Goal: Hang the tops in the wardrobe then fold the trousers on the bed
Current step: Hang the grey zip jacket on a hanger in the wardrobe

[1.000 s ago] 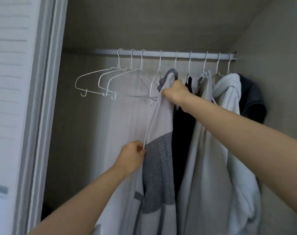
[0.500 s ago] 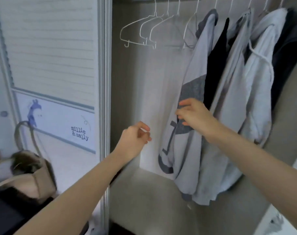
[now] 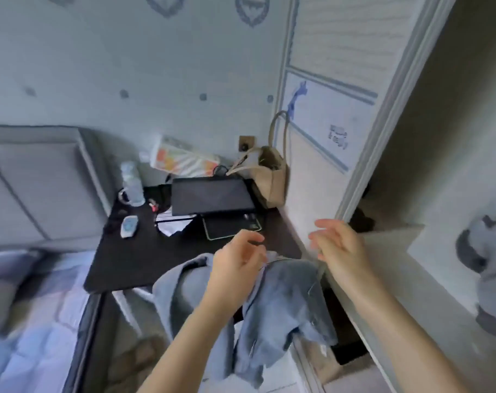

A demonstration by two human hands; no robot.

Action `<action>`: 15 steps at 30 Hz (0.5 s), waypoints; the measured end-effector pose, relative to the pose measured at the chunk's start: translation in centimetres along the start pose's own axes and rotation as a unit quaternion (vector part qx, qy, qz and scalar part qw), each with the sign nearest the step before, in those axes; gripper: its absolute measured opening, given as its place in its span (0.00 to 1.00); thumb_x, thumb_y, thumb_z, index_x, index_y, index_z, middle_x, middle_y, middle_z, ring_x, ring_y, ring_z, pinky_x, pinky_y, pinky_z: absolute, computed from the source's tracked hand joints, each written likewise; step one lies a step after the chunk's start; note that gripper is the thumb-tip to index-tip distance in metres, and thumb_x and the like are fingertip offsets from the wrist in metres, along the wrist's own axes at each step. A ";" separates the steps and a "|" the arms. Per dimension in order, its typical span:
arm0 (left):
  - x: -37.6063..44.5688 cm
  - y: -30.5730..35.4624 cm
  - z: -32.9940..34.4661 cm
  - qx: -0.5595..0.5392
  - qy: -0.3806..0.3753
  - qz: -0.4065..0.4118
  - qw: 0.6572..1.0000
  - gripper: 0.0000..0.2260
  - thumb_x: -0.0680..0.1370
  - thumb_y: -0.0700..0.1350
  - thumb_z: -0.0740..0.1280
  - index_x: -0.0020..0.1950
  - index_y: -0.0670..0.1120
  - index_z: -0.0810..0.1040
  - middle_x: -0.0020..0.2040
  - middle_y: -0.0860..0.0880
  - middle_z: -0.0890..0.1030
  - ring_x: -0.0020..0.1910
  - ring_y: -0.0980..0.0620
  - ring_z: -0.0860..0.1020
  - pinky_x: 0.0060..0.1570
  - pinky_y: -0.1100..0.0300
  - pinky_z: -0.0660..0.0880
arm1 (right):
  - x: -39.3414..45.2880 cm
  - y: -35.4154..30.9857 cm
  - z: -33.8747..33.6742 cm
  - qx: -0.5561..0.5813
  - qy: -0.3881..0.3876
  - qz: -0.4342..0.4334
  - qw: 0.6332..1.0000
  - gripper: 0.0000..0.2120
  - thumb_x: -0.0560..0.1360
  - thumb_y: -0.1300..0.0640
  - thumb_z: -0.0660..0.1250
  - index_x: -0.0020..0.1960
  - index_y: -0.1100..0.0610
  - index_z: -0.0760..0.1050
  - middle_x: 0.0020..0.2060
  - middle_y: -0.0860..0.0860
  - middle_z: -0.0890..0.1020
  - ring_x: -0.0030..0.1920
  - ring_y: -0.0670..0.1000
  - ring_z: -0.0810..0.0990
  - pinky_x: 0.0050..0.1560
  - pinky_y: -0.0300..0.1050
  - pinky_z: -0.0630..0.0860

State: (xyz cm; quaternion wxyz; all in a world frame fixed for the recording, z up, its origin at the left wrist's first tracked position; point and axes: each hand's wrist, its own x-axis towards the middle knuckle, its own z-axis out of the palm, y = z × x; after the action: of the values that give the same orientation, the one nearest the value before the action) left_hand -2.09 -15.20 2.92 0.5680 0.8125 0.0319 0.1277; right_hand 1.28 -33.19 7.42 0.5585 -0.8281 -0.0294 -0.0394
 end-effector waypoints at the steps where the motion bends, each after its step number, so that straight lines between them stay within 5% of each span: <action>1: -2.1 -1.3 -1.2 -0.003 0.026 -0.022 0.999 0.05 0.76 0.51 0.64 0.46 0.63 0.75 0.37 0.57 0.83 0.40 0.60 0.80 0.45 0.62 0.76 | -0.9 0.6 1.5 -0.004 -0.028 -0.004 1.000 0.09 0.77 0.60 0.64 0.52 0.46 0.74 0.47 0.50 0.81 0.51 0.52 0.80 0.58 0.61 0.75; 5: -11.6 -6.0 -6.8 0.028 0.153 -0.130 0.979 0.05 0.78 0.46 0.65 0.49 0.57 0.77 0.37 0.58 0.83 0.38 0.57 0.82 0.44 0.56 0.79 | -5.3 2.3 8.8 -0.021 -0.166 -0.014 0.986 0.10 0.76 0.59 0.64 0.54 0.46 0.73 0.45 0.49 0.80 0.48 0.53 0.81 0.55 0.61 0.76; 10: -24.0 -10.2 -13.5 0.043 0.304 -0.253 0.917 0.09 0.78 0.42 0.65 0.45 0.56 0.77 0.35 0.55 0.83 0.34 0.57 0.81 0.34 0.69 0.73 | -12.9 1.3 18.7 -0.030 -0.323 -0.035 0.945 0.07 0.77 0.58 0.63 0.52 0.47 0.74 0.45 0.49 0.80 0.49 0.54 0.80 0.56 0.60 0.75; 15: -35.8 -13.7 -18.4 0.053 0.415 -0.340 0.842 0.09 0.78 0.43 0.66 0.44 0.58 0.76 0.35 0.54 0.83 0.34 0.53 0.80 0.35 0.59 0.74 | -21.6 -0.2 28.4 -0.050 -0.465 -0.054 0.882 0.09 0.77 0.60 0.63 0.56 0.53 0.74 0.45 0.51 0.80 0.48 0.53 0.80 0.54 0.53 0.77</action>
State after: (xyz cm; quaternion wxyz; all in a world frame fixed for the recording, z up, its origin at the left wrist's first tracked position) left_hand -39.83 -0.58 -10.03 0.4650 0.6506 0.5459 0.2499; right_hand -19.31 -6.92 -5.15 0.4360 -0.7750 -0.3280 0.3188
